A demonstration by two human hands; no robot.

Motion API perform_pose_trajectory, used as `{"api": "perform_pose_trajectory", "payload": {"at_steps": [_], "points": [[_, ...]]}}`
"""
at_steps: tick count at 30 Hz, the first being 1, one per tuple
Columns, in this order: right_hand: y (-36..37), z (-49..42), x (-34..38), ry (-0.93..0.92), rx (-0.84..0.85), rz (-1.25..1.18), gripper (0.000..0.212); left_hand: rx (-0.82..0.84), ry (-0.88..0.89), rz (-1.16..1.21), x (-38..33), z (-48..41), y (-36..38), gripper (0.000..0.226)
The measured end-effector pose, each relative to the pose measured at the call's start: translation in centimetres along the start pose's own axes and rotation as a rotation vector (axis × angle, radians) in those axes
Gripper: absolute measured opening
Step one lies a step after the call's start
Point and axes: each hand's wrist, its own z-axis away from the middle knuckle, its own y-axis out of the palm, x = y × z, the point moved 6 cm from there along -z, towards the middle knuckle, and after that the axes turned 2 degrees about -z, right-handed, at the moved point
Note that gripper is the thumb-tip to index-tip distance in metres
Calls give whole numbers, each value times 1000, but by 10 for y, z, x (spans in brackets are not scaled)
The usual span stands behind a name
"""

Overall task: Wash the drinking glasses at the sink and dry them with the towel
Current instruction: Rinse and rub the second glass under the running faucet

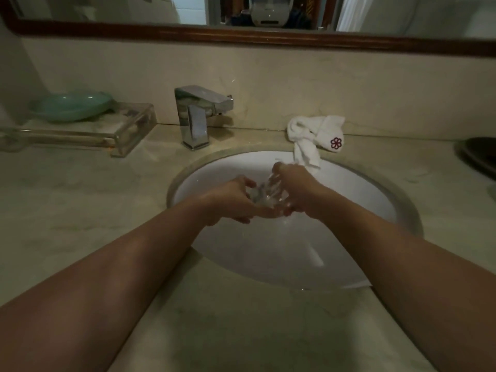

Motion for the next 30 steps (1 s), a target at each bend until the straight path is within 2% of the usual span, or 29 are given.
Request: {"api": "perform_pose_trajectory", "payload": {"at_steps": [2,4,7,8,10,13,16,19,22,24,26,28,30], "points": [[9,2,-1,7,12,40,29,96,13,-38,1,1,4,62],[11,2,6,-34,-15,2,31,119,47,-18,-3,0,5,39],[22,6,15,-132,54,145,22,94,32,-43,2,-4,3,36],[29,8,12,-120,97,213,27,113,10,-67,7,-5,5,36],[34,9,3,-8,194,183,41,139,-10,-92,13,-6,9,30],[24,2,4,-18,167,115,35,59,34,-113,7,-11,7,19],[31,3,7,-145,200,198,24,44,21,-207,9,-13,4,25],[40,0,2,-178,240,45,27,-33,-28,-279,17,-14,-9,28],[14,-13,14,-313,-42,-211,21,-133,-69,-91,17,-14,-23,30],[-1,-11,21,-439,-124,-204,31,-163,-71,-22,17,-16,-29,41],[5,-2,25,-539,44,-39,44,-182,-56,-69,18,-16,-33,40],[22,8,22,-569,256,140,46,-182,-27,-122,17,-16,-34,33],[33,10,23,-625,289,244,38,-167,-9,-125,15,-14,-32,35]]}}
